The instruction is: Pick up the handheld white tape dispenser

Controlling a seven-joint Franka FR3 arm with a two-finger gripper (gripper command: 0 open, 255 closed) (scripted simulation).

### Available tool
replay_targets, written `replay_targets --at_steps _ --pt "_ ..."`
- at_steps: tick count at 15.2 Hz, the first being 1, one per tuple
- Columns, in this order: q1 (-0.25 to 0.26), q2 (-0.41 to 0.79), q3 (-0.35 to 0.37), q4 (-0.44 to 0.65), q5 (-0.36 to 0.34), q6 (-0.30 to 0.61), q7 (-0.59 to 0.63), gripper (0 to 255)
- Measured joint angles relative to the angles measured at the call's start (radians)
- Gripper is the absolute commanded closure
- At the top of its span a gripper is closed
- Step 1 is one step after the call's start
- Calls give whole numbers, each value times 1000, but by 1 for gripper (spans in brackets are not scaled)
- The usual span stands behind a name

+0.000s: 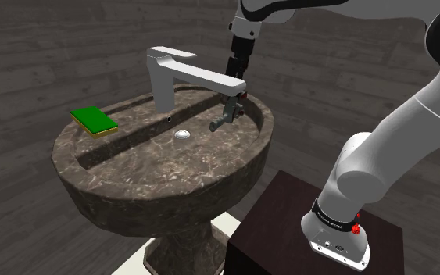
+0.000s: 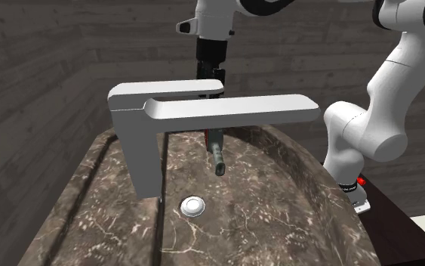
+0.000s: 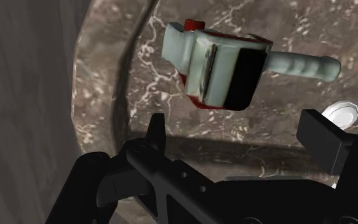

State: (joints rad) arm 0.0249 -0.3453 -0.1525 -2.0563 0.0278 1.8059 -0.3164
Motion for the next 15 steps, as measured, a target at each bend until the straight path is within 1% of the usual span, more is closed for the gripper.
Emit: replay_targets --at_steps 6,7,15 --pt "-1 2 -3 -77 2 78 -8 0" --pt "-1 2 -3 -80 2 82 -8 255" --pt "-1 0 -3 -82 2 85 -8 255"
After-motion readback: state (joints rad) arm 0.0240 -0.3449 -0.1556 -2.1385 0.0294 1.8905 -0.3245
